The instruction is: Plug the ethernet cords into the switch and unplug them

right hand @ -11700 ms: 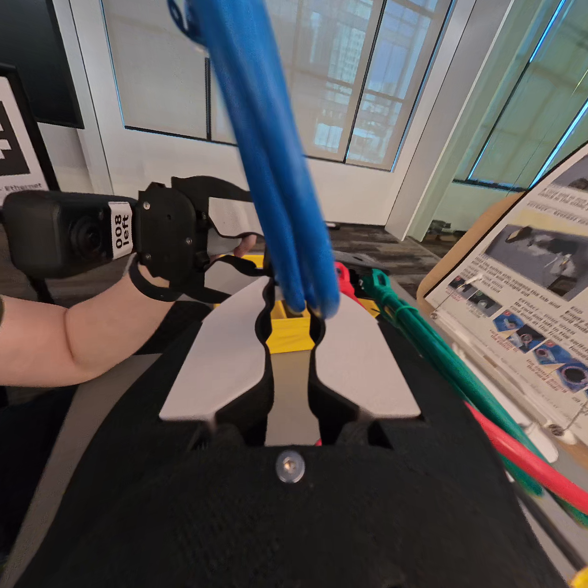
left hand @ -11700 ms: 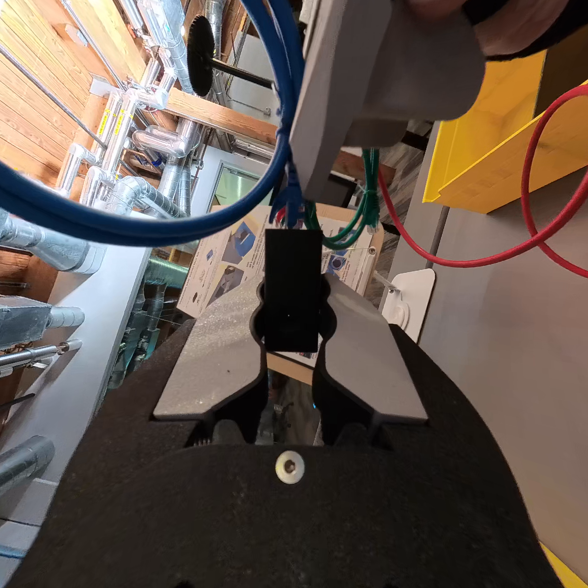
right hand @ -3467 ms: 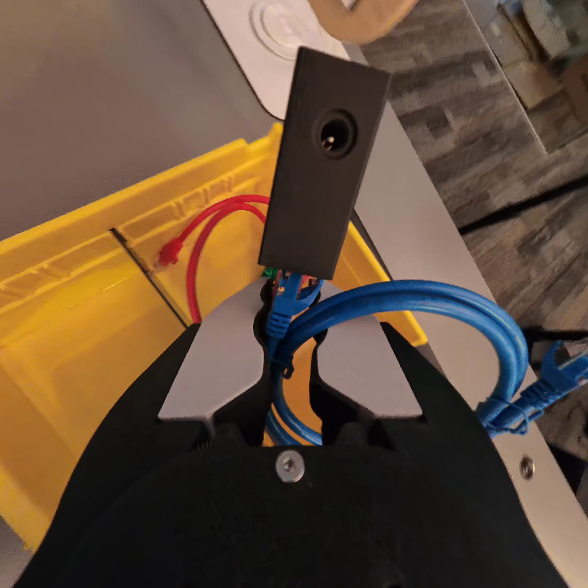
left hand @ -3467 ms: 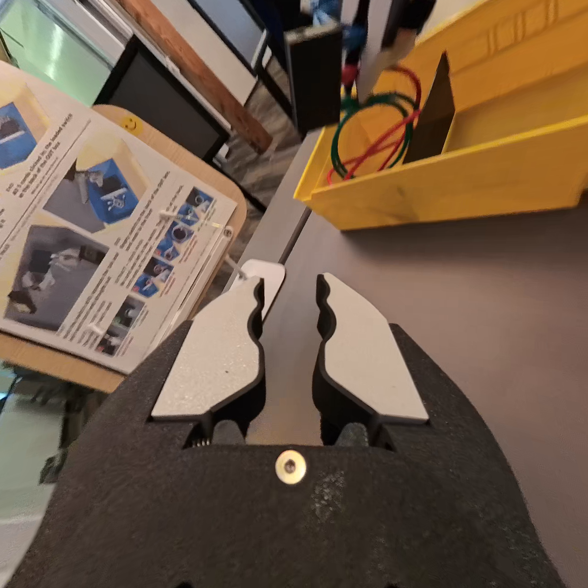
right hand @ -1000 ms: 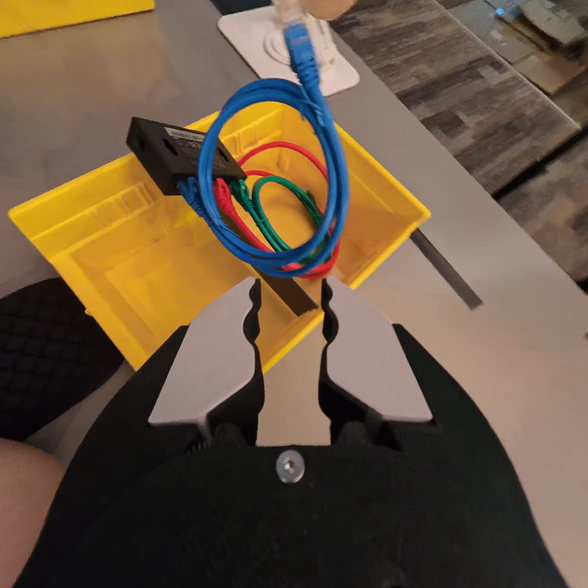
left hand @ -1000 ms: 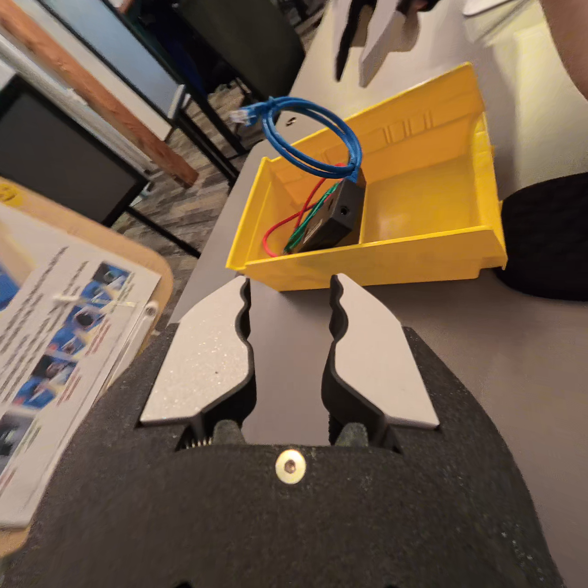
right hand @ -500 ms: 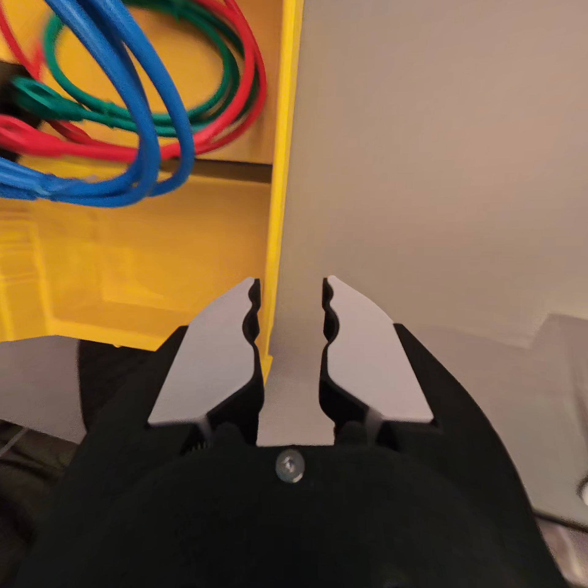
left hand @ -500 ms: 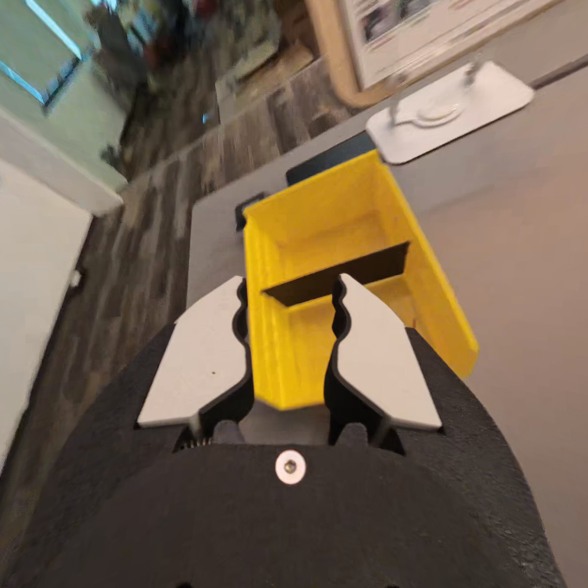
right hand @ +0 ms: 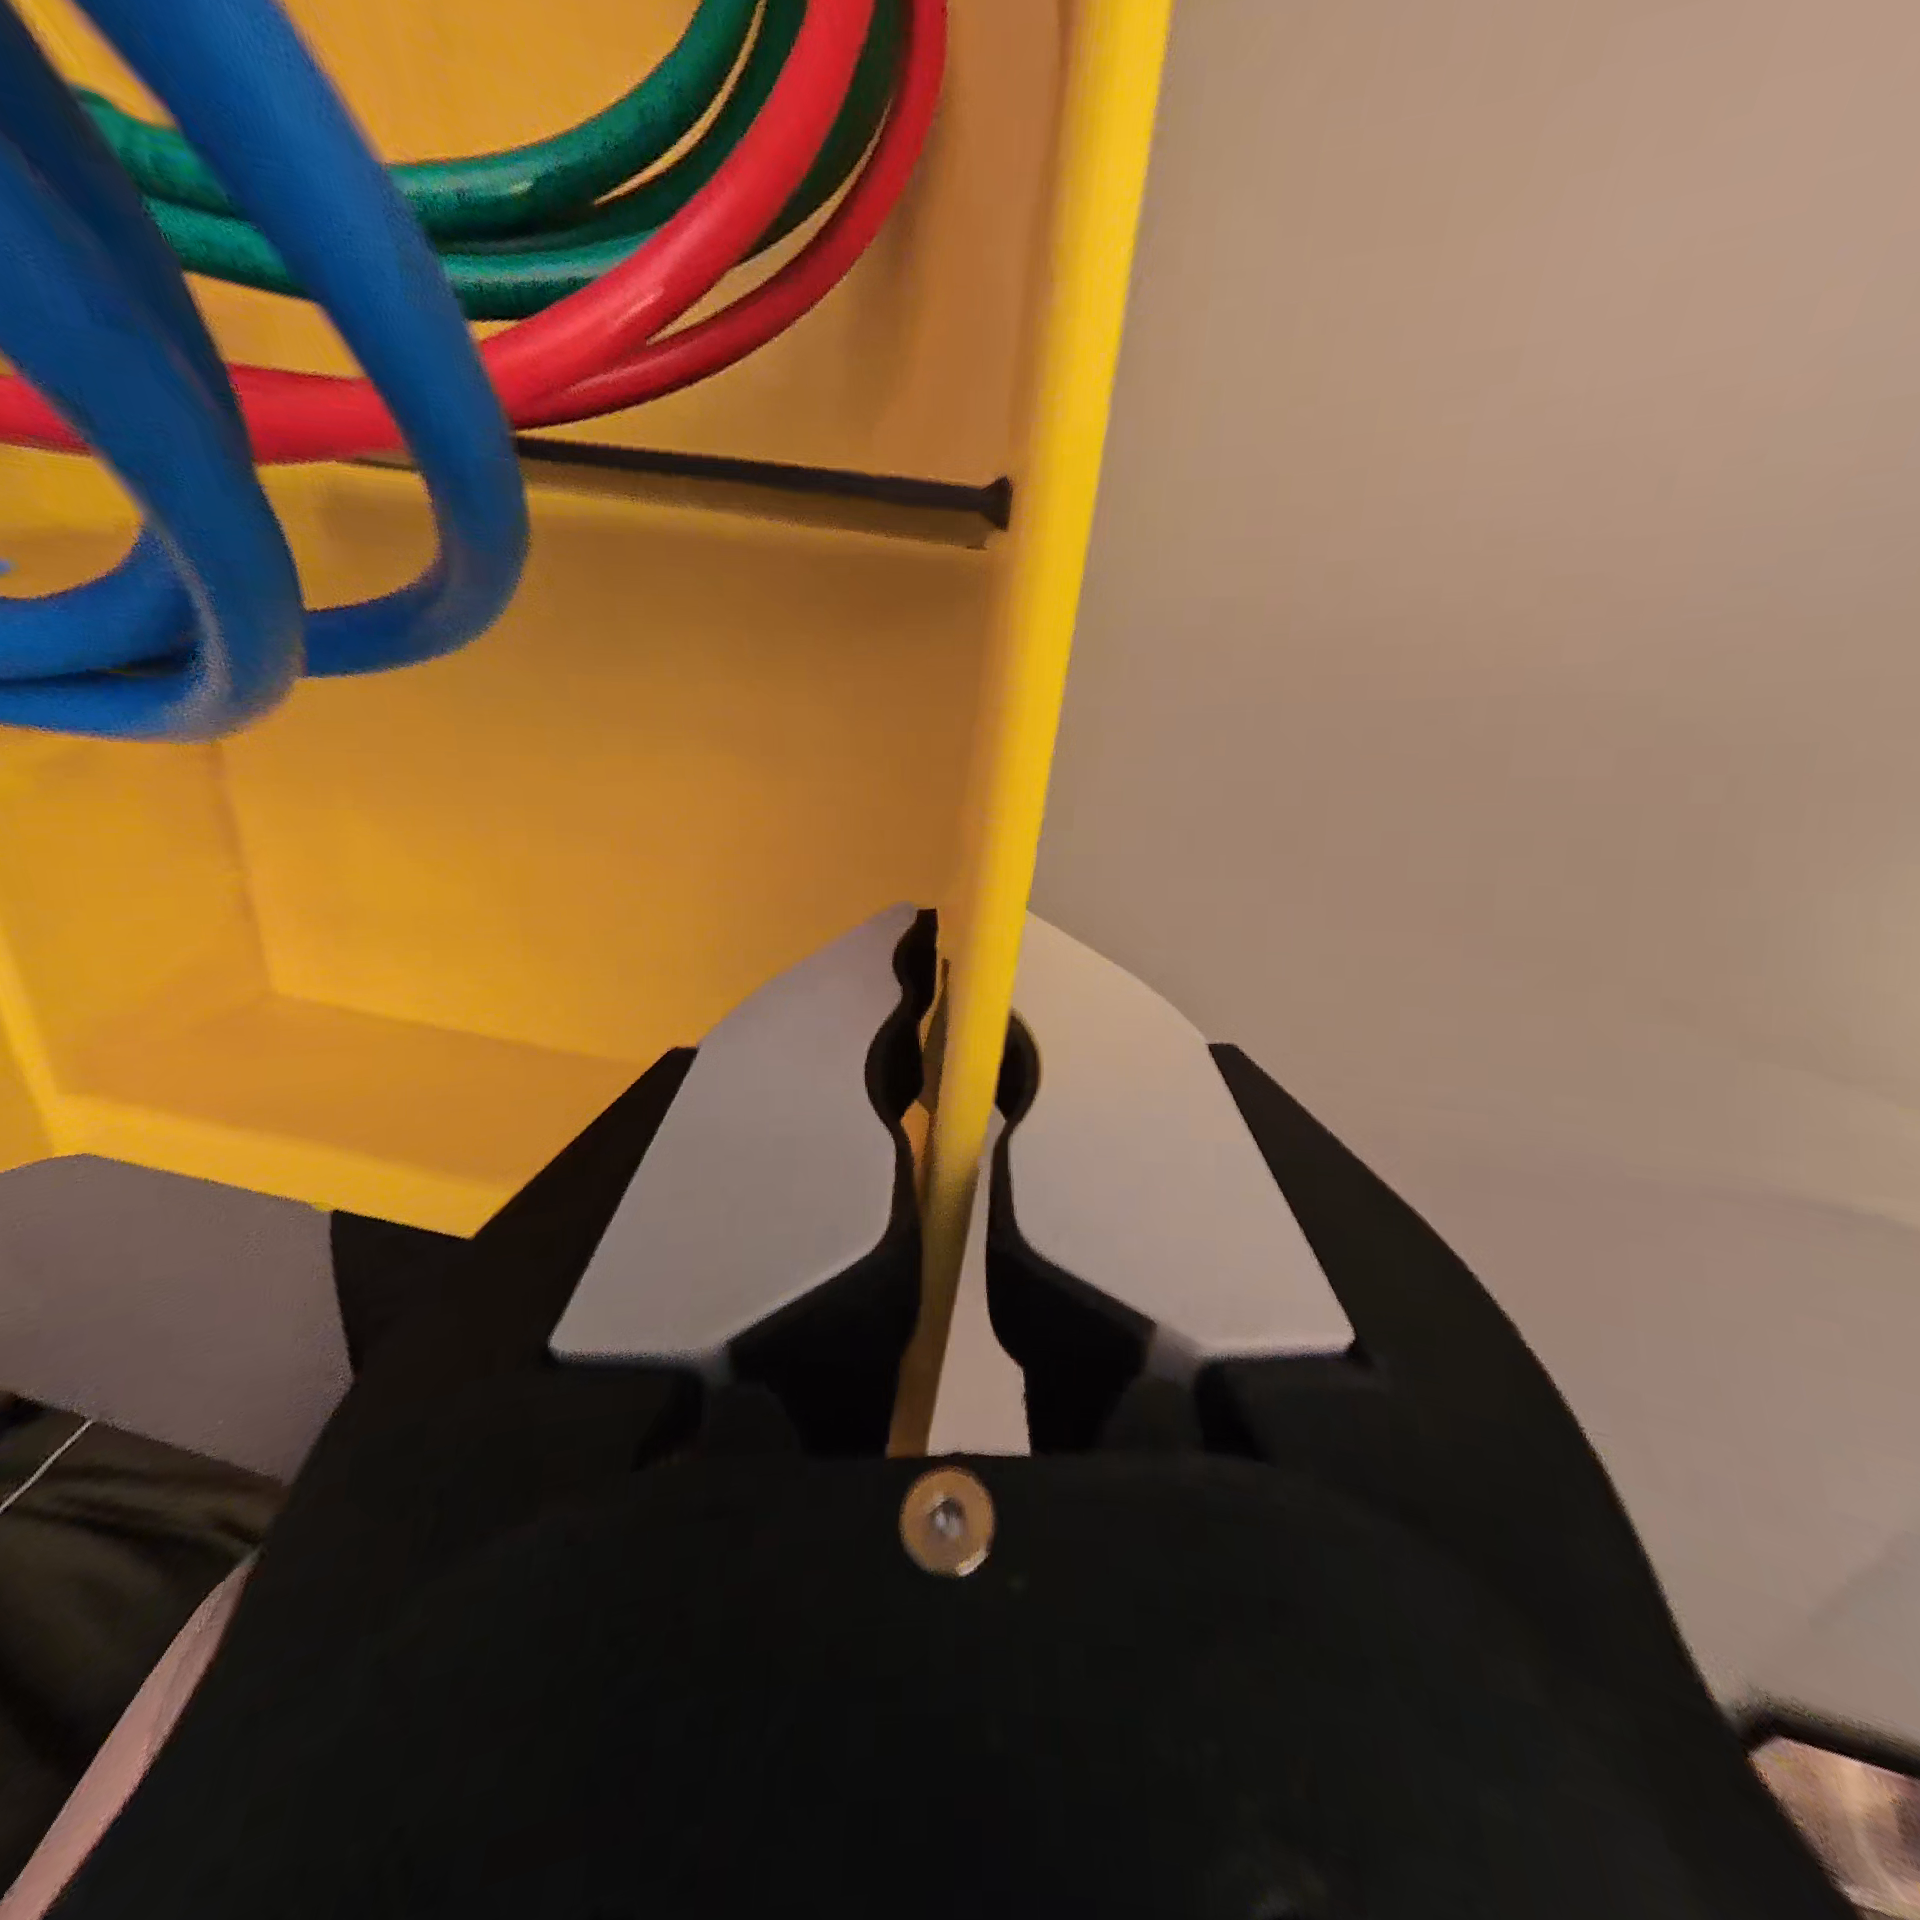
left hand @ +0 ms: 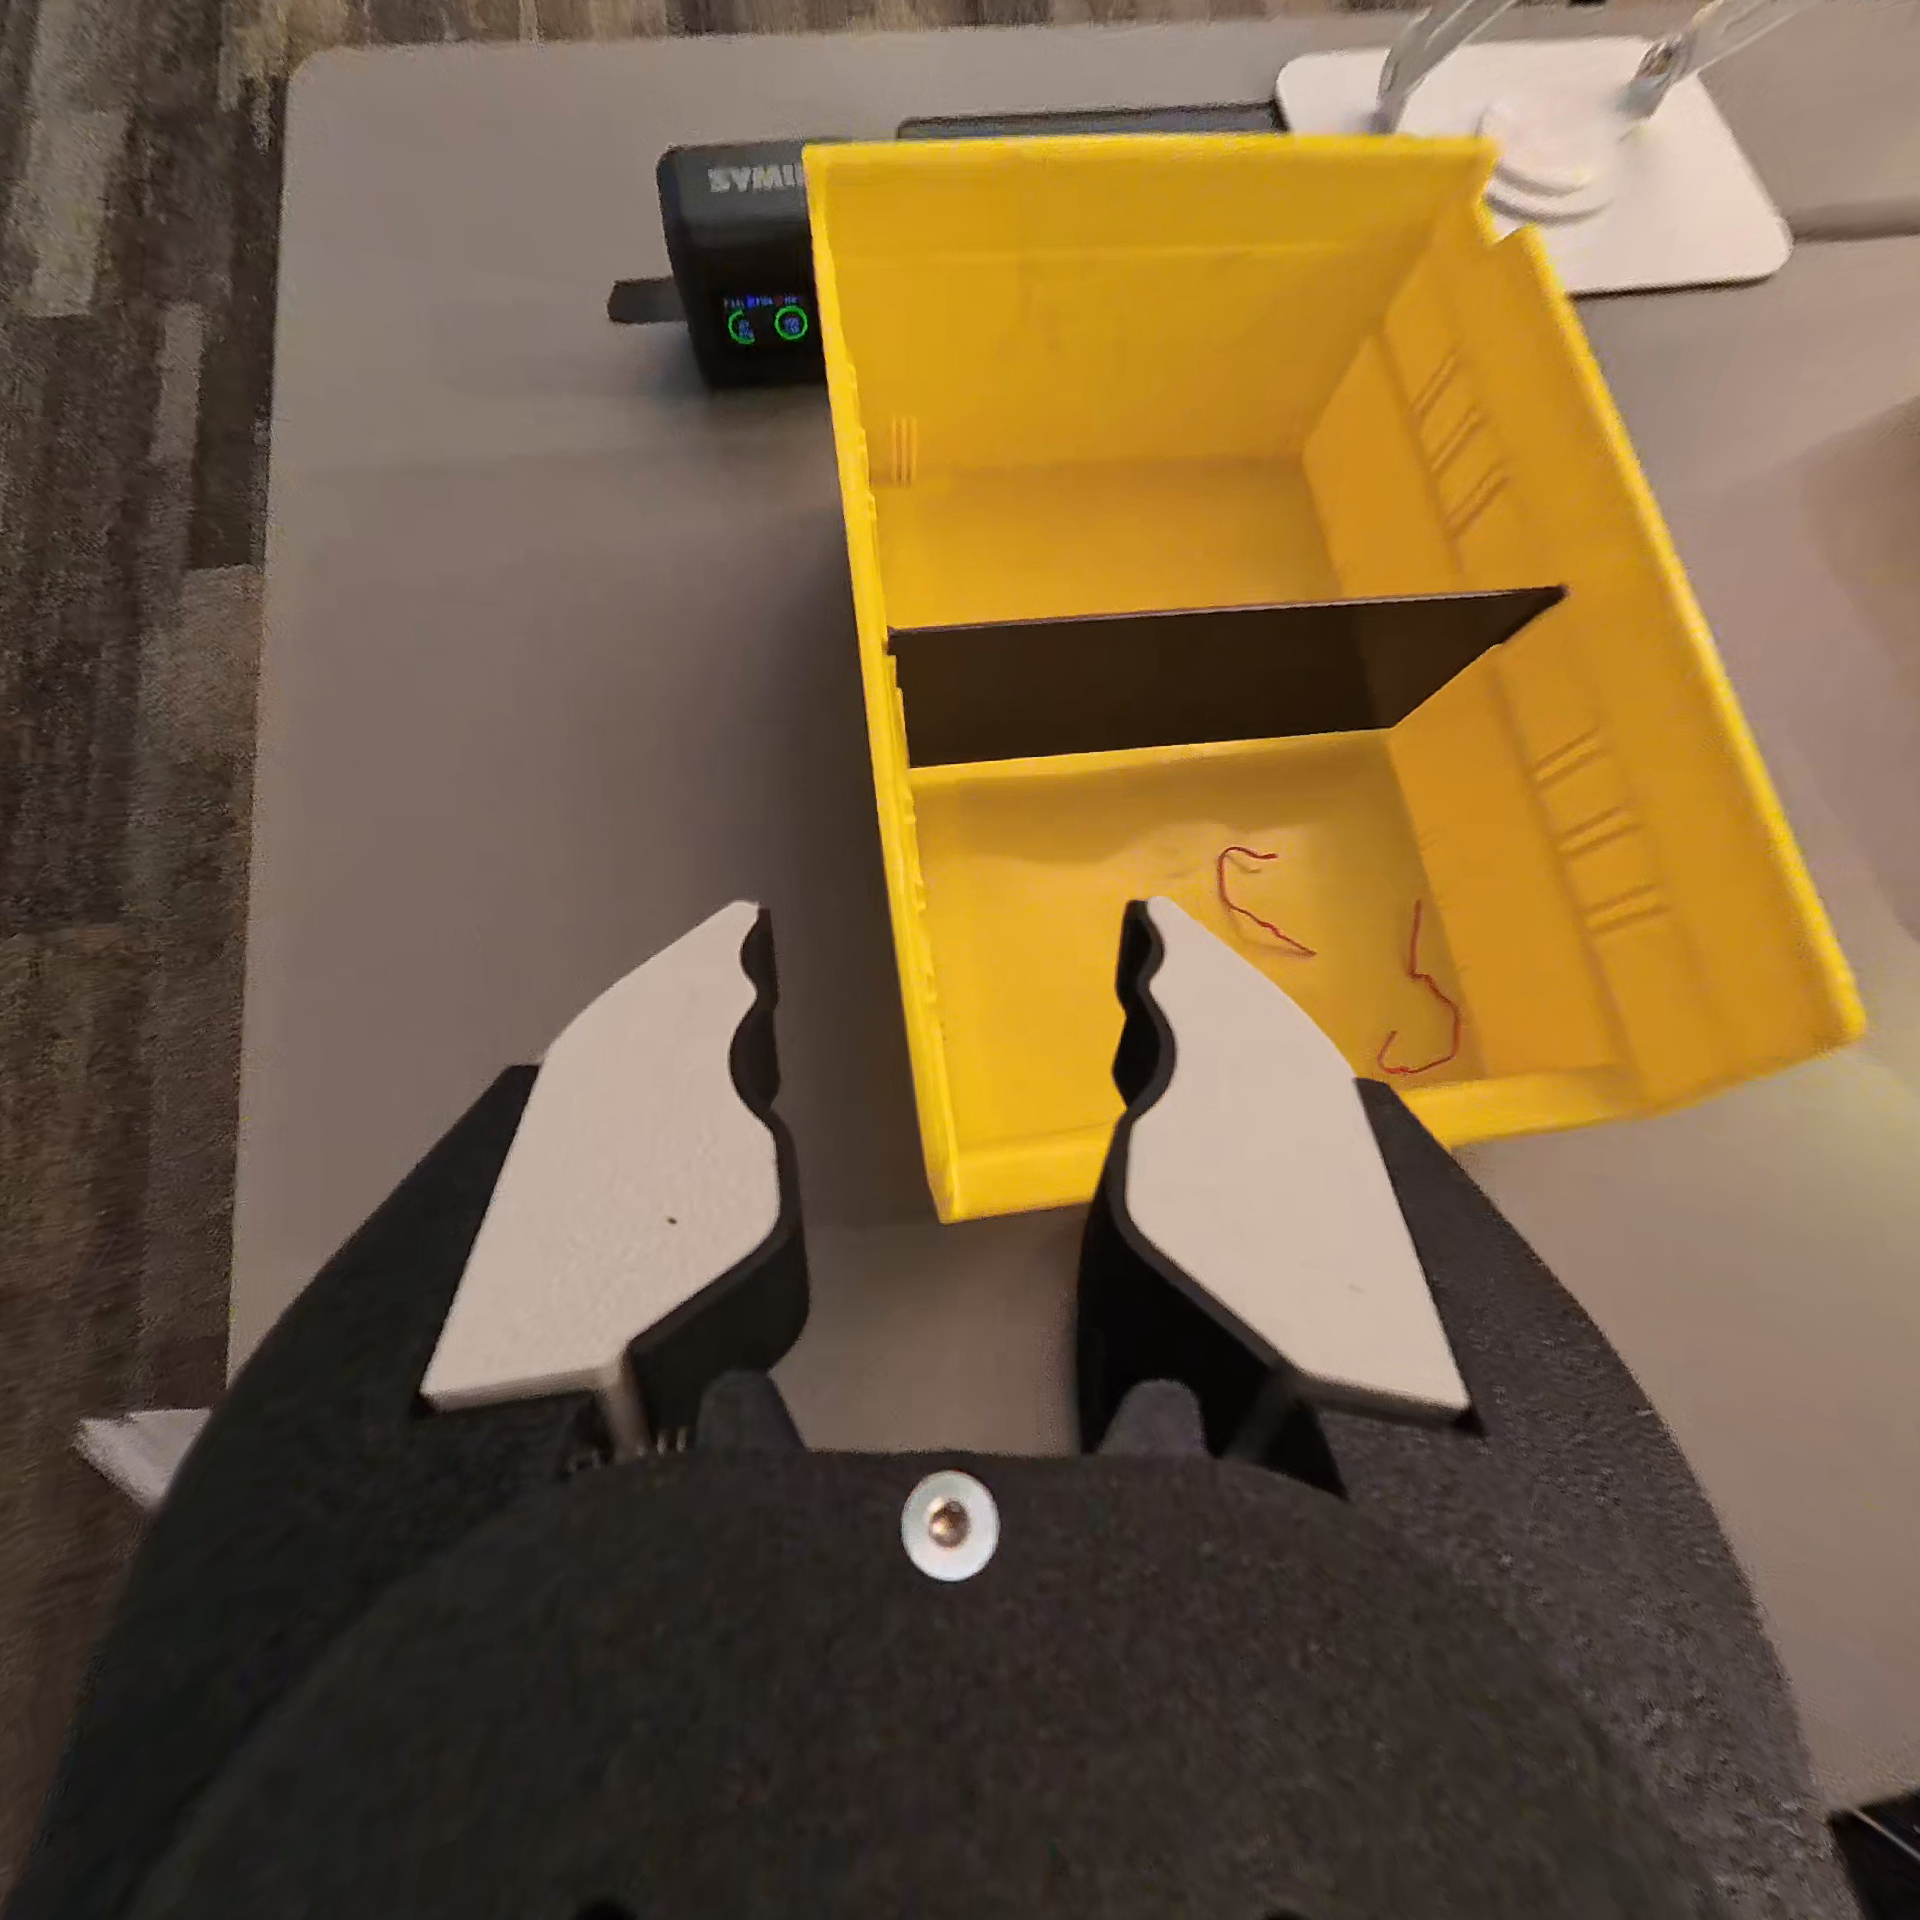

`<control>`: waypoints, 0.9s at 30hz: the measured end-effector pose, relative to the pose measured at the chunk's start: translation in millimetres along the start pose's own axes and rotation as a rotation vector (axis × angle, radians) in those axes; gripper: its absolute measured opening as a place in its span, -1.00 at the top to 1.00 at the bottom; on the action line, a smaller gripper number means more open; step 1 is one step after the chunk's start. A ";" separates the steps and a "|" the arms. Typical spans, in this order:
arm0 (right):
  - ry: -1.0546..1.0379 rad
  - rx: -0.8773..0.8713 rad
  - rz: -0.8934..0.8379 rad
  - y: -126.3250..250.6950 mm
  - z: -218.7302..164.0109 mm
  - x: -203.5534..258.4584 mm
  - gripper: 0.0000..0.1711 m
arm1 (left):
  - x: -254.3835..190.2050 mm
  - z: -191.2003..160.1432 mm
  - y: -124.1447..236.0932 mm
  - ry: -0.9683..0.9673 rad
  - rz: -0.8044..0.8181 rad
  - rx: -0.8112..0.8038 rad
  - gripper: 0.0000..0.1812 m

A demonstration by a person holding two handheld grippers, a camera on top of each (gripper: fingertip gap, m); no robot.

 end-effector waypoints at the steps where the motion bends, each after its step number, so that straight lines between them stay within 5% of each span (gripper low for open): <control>1: 0.011 0.010 -0.014 -2.3 1.3 3.6 0.91 | 0.3 -0.3 -5.7 -0.003 0.004 0.011 0.30; 10: 0.009 0.183 0.005 -13.8 3.0 32.3 0.91 | -12.1 -19.5 -54.4 -0.004 -0.106 0.177 0.41; 17: 0.028 0.286 0.066 -25.7 4.0 71.9 0.87 | -18.8 -28.5 -63.8 -0.197 0.015 0.254 0.76; 27: 0.042 0.367 0.102 -41.1 12.8 120.9 0.85 | -78.8 -32.5 -68.5 -0.301 -0.006 0.217 0.62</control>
Point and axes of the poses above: each gripper's, where its closed fingertips meet, y back along the fingers, z out of its top, x = y × z across the jaws, the point moved 6 cm from there along y, back along the fingers, and after that the axes turned 7 degrees about z, right-handed, at the moved point
